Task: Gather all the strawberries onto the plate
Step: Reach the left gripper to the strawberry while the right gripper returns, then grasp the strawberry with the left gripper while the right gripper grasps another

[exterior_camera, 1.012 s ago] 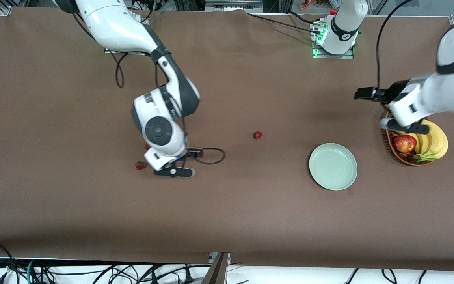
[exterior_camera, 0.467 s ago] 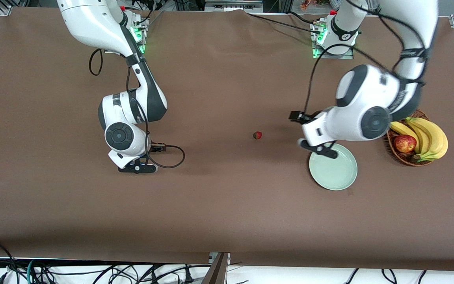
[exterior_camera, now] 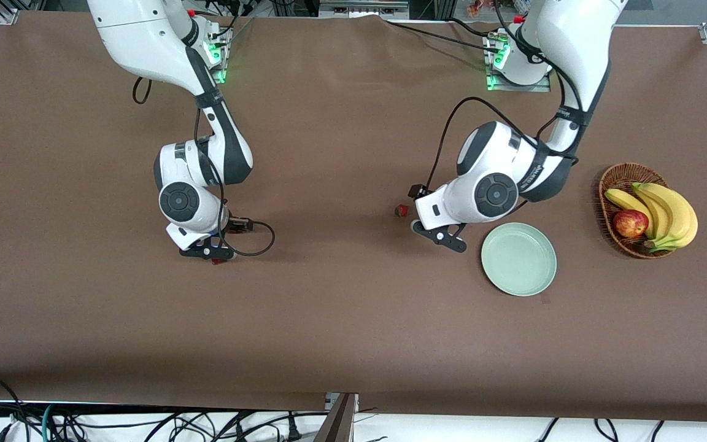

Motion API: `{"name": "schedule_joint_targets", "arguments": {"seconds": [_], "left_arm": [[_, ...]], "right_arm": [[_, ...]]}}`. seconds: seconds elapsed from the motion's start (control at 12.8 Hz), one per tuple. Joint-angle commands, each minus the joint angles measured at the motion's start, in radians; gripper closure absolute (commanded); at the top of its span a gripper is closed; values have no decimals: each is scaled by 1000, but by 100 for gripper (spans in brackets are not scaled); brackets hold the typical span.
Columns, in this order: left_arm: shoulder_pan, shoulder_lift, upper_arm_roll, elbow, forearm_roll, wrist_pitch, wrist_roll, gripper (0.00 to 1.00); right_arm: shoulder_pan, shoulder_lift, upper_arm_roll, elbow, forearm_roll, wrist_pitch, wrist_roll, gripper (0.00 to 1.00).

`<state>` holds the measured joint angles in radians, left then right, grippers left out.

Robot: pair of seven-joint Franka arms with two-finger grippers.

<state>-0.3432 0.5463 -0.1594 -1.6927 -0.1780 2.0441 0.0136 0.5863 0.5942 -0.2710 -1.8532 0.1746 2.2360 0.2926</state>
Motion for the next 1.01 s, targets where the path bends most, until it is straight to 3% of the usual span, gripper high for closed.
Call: {"name": "schedule_joint_targets", "arguments": {"seconds": [0.0,0.23,0.39,0.47,0.55,0.86,0.93], "left_arm": [[-54,-2,8,-94,20,149,-36,0],[-153,20,12,-153,25,265,-244,0],[-192,46,15,-153,192,280,-366,0],[-192,49,11,-153,322,286,-409,0],[-191,50,8,-151,365,286,-449,0],[-194,66,8,-142,379,304,-465,0],[-192,84,8,-142,379,344,-465,0]], "right_arm": [[1,-43,1,-55,40,22,-16,26],[1,-36,1,-78,46,72,-21,35],[0,-36,1,-87,46,86,-23,39],[1,-36,1,-87,46,86,-23,45],[0,-36,1,-84,46,86,-21,55],[-6,-36,3,-77,46,86,-20,85],[-6,-37,3,-70,46,83,-20,86]]}}
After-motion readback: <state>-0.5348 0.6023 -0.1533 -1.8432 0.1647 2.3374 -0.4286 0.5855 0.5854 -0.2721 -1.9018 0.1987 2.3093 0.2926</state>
